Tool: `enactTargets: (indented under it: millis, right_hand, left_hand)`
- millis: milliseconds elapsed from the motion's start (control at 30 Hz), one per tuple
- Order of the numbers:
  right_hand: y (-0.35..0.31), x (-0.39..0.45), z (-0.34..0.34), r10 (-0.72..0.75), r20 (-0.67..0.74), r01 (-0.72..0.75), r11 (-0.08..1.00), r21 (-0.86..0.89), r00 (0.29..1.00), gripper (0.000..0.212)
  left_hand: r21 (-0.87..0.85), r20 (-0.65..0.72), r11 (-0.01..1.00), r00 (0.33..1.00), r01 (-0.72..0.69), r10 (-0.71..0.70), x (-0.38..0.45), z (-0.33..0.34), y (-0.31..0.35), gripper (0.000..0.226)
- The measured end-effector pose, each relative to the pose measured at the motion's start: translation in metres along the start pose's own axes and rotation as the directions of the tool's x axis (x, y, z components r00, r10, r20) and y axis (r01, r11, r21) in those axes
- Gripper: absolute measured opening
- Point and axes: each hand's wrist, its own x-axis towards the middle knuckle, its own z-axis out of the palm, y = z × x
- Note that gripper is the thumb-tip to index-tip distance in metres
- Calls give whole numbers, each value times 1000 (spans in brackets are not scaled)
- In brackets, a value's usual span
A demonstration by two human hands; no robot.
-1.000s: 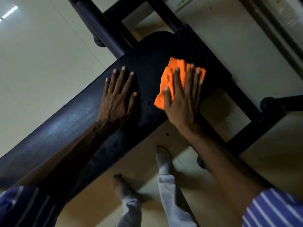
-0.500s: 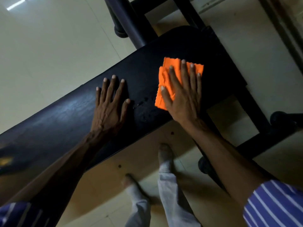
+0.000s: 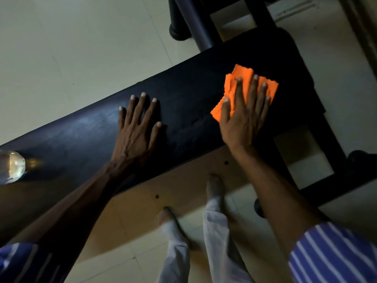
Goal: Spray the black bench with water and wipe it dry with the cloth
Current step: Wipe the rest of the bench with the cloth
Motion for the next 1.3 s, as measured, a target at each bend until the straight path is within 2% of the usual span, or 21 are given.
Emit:
enactTargets:
  millis: [67, 167, 267, 333, 400, 467, 533, 600, 667, 733, 800, 867, 933, 1000, 1133, 1233, 1300]
  right_hand:
    - [-32, -43, 4, -25, 6, 24, 999, 44, 1000, 57]
    - [-48, -100, 3, -256, 135, 248, 966, 77, 957, 61]
    - [-25, -75, 0, -409, 182, 405, 912, 61, 894, 63]
    - [-18, -39, 0, -333, 151, 335, 942, 15, 931, 63]
    - [-31, -20, 0, -139, 115, 141, 990, -11, 984, 63]
    - [-58, -37, 2, -19, 95, 20, 1000, -3, 995, 61]
    - [-79, -74, 3, -91, 98, 87, 995, 40, 991, 59]
    - [-80, -107, 2, -260, 153, 255, 966, 47, 954, 59]
    - [-63, -108, 1, -408, 209, 405, 912, 60, 889, 62]
    - [-45, -82, 2, -479, 220, 482, 875, 46, 850, 63]
    - [-40, -52, 4, -390, 164, 394, 919, 13, 906, 63]
    - [-59, -40, 7, -171, 96, 171, 985, 5, 981, 61]
    - [-88, -58, 10, -50, 63, 47, 998, 33, 997, 60]
    - [-107, -97, 10, -141, 81, 134, 987, 87, 987, 58]
    - [-82, -130, 6, -439, 215, 425, 898, 112, 872, 69]
    - [-60, -101, 2, -511, 274, 505, 858, 95, 815, 85]
    - [-60, -82, 4, -481, 275, 477, 875, 87, 832, 91]
  left_hand:
    - [4, 5, 1000, 1000, 3, -3, -10, -4, -10, 63]
    - [15, 7, 1000, 1000, 18, -19, -22, -11, -24, 65]
    - [16, 10, 999, 999, 36, -36, -34, -16, -37, 65]
    - [14, 4, 999, 999, 44, -44, -41, -17, -44, 66]
    - [13, -6, 998, 998, 55, -55, -47, -16, -51, 66]
    - [11, -10, 998, 998, 59, -59, -54, -15, -57, 65]
    - [6, -11, 998, 998, 65, -65, -60, -14, -62, 65]
    - [12, -6, 998, 998, 61, -61, -65, -13, -65, 64]
    - [16, -18, 998, 998, 59, -59, -66, -11, -63, 63]
    - [-5, -35, 998, 997, 65, -65, -67, -10, -60, 63]
    - [-17, -46, 998, 997, 66, -67, -67, -9, -59, 64]
    - [-17, -47, 998, 996, 69, -69, -69, -8, -59, 64]
    - [-19, -40, 997, 997, 70, -70, -73, -8, -59, 63]
    - [-18, -36, 997, 996, 81, -81, -76, -8, -58, 61]
    - [-20, -31, 994, 994, 106, -107, -81, -9, -53, 61]
    - [-29, -17, 993, 993, 113, -113, -83, -11, -53, 61]
    - [-35, -25, 990, 990, 139, -140, -87, -11, -54, 63]
